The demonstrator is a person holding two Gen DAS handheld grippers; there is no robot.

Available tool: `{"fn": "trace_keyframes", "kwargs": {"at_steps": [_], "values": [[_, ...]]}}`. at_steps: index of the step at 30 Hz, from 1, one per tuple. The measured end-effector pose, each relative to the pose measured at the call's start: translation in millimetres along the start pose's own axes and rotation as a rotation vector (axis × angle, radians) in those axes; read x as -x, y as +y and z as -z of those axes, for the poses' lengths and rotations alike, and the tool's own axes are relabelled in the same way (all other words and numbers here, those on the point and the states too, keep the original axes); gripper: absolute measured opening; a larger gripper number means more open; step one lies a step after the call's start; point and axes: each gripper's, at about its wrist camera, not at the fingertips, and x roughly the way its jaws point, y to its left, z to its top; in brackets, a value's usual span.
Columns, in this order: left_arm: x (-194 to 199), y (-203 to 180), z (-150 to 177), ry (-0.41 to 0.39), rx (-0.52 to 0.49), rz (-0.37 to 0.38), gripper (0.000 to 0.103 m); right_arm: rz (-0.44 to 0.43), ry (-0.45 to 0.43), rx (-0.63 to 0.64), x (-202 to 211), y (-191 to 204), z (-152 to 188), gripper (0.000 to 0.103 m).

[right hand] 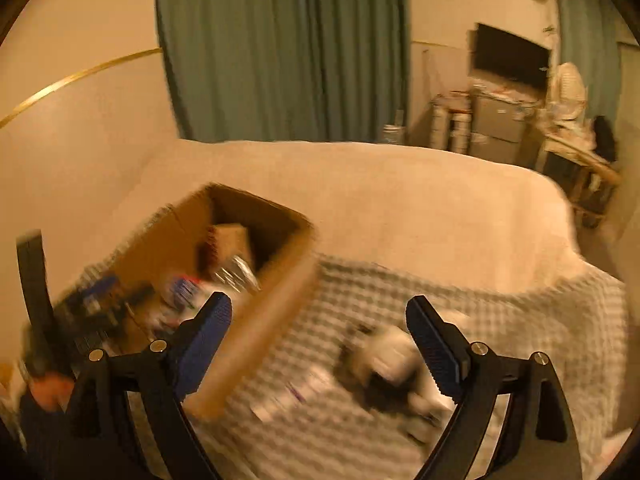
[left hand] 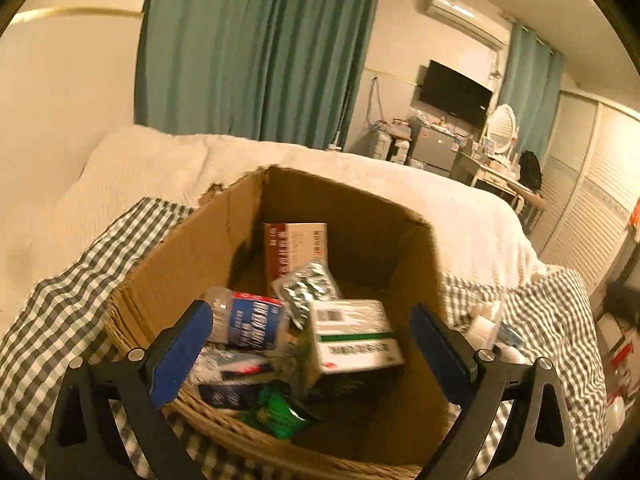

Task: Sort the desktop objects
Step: 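Carry the sachet and blister pack into the cardboard box and release both, then grasp the white sachet with left tool while right tool grasps the white plastic tube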

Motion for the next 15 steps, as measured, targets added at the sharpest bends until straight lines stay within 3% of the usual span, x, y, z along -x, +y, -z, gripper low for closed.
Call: {"fn": "trace_keyframes", "kwargs": {"at_steps": [7,10,15], "values": [[22,-68,27,0.079,-0.035,0.013,0.101,0.116,0.139,-0.067,36,-75,109,0.089],[27,-106,48,0.116,-0.068,0.051,0.101,0.112,0.184,-0.091,32,-88,139,0.089],[16,-168,90,0.212,-0.181,0.092,0.101,0.149,0.192,-0.112,25,-111,160,0.089]]}}
